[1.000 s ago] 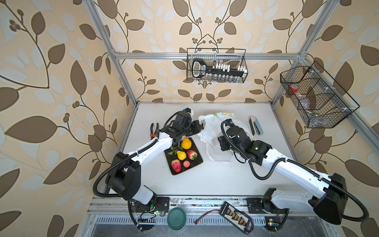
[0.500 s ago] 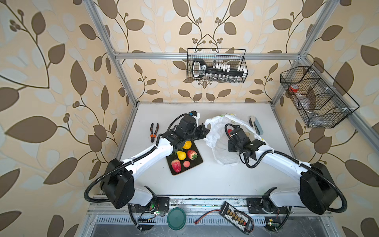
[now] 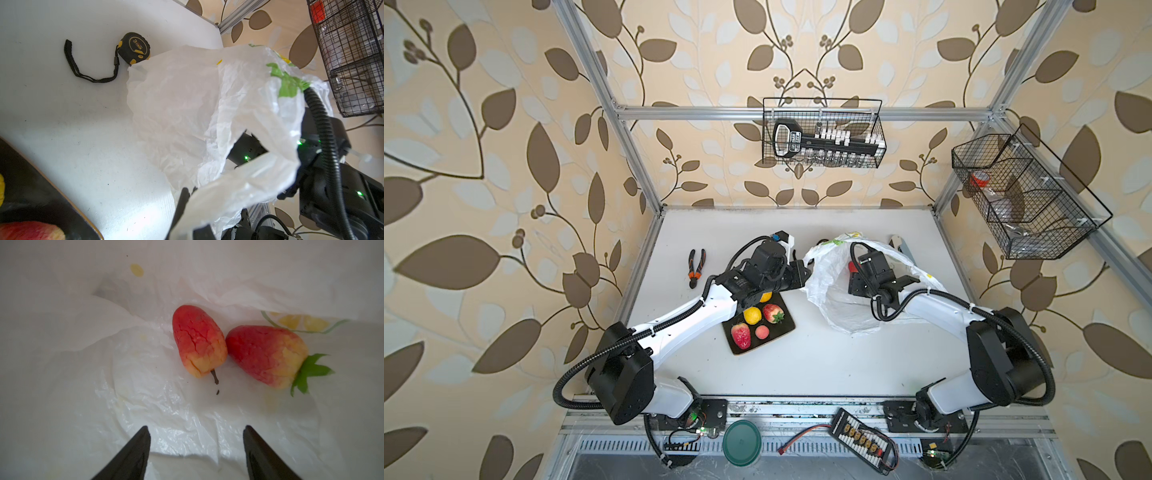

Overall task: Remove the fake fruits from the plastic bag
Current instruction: 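Withdraw the right gripper and reach into the bag toward the red pears, then close the right gripper on the nearer red pear inside the bag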

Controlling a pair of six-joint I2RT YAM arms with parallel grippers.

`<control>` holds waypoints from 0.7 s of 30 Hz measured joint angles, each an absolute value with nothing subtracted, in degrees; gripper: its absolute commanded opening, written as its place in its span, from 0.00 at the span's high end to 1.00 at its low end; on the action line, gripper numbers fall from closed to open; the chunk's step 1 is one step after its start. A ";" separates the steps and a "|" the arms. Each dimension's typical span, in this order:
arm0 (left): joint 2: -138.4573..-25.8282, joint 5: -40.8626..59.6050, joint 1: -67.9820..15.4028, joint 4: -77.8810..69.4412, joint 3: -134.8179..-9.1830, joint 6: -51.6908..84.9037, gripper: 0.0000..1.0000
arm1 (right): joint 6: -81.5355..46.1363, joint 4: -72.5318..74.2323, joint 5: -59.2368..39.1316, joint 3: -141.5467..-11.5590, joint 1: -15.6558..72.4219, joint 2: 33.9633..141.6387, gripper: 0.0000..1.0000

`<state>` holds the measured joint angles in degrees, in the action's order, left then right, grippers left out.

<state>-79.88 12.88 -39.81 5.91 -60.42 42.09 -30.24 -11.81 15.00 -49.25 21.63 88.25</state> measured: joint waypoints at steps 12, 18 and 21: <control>-79.88 12.95 -39.81 6.11 -60.45 42.06 1.00 | -37.87 -4.34 16.99 -53.84 20.58 97.71 0.22; -79.88 12.95 -39.81 6.15 -60.45 42.04 1.00 | -40.14 -2.66 17.69 -55.33 19.59 101.89 0.26; -79.88 12.95 -39.81 6.15 -60.45 42.02 1.00 | -40.49 -2.11 17.87 -55.77 18.92 103.33 0.29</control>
